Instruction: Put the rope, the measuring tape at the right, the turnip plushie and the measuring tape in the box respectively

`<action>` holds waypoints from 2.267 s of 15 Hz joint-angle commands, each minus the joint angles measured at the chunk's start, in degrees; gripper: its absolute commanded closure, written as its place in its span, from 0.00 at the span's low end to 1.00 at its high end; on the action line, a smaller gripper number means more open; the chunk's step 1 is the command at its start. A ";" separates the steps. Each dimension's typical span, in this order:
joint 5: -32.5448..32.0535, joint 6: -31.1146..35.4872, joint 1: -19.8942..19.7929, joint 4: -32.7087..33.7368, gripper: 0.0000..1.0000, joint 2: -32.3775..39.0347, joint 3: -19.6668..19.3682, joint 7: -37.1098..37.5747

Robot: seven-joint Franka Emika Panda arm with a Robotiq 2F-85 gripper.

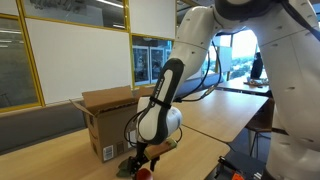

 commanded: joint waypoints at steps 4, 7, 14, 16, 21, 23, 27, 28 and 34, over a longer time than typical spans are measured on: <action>2.08 2.54 -1.94 4.52 0.25 7.27 1.04 -3.31; 1.81 2.30 -2.18 5.52 0.42 8.46 0.72 -3.53; 1.61 2.35 -2.20 4.40 0.87 6.73 0.27 -3.41; 1.92 2.65 -2.57 3.02 0.88 4.61 0.47 -3.37; 1.92 3.88 -2.29 -2.62 0.86 -4.57 0.55 -2.44; 1.06 3.84 -0.84 -5.32 0.86 -10.07 -0.27 -1.46; -3.43 2.33 2.97 -9.38 0.86 -22.54 -1.78 2.26; -6.89 1.72 3.26 -10.05 0.86 -25.79 -1.59 4.96; -20.43 -5.47 0.49 -7.45 0.86 -39.85 5.88 17.53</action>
